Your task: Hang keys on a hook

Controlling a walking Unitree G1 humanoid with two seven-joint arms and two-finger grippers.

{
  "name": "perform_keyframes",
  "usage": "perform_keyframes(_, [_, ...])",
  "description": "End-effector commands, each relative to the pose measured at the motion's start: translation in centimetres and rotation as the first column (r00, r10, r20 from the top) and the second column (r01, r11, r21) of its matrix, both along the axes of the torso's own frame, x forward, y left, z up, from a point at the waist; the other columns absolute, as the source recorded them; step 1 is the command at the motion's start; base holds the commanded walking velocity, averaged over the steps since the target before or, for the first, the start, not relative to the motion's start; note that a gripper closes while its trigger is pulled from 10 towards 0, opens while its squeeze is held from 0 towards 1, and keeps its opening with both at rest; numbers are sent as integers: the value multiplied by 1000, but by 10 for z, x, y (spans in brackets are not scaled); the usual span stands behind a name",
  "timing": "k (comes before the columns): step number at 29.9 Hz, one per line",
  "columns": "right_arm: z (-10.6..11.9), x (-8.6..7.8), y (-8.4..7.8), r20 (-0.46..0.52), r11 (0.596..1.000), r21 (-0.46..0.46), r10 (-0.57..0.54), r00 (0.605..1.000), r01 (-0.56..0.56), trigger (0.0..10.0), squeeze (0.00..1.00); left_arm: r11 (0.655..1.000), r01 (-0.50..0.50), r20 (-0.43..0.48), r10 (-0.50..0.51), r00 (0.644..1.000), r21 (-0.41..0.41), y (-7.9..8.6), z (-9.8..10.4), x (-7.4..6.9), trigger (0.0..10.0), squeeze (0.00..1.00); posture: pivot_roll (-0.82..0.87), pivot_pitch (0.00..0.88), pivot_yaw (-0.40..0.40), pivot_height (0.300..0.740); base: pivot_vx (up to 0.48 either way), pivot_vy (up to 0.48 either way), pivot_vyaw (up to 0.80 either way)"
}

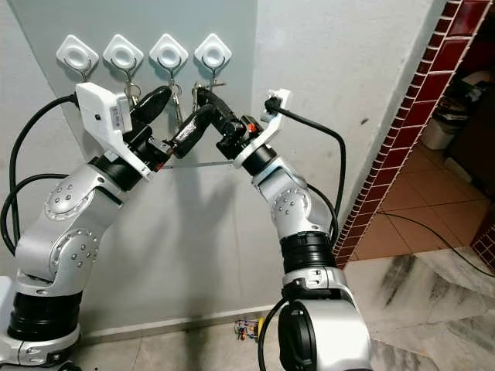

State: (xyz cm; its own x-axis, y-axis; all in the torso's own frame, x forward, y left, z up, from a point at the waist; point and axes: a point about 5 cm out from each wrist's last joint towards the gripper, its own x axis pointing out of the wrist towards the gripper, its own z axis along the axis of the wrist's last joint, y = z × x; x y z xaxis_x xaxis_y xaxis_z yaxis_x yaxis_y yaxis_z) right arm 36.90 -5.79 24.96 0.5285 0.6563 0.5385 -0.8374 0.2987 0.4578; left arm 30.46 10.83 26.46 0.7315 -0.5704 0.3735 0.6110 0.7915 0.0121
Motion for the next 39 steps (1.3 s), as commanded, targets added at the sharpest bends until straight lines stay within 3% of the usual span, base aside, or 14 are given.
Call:
perform_keyframes(1, [16,1,-1,49,999,31,-12,999,10,10000,0,1000,5,23,-6,1000,7,0,5,-3,10000,0,53,0,25,740,0,0,0])
perform_keyframes(12, [24,10,-13,43,996,50,-77,996,75,10000,0,1000,10,24,-10,1000,4,-2,6,-2,10000,0,48,0,25,740,0,0,0])
perform_keyframes(22, [16,16,-23,-25,989,76,-128,991,130,10000,0,1000,8,24,-8,1000,2,-2,6,-2,10000,0,45,0,26,740,0,0,0])
perform_keyframes(36, [-1,9,-18,-10,996,-19,-85,996,85,10000,0,1000,10,23,-10,1000,0,-2,7,-1,10000,0,40,0,32,740,0,0,0])
perform_keyframes(37, [-2,9,-18,-17,997,-13,-74,997,74,10000,518,1000,10,23,-10,1000,1,-2,7,-1,10000,0,40,0,33,740,0,0,0])
perform_keyframes(38, [-2,9,-18,-21,997,-9,-71,997,71,10000,918,1000,11,22,-11,1000,1,-2,7,-1,10000,0,40,0,33,740,0,0,0])
perform_keyframes(39, [-2,9,-18,-21,997,-7,-72,997,72,10000,1000,1000,10,23,-10,1000,2,-2,7,-1,10000,0,40,0,33,740,0,0,0])
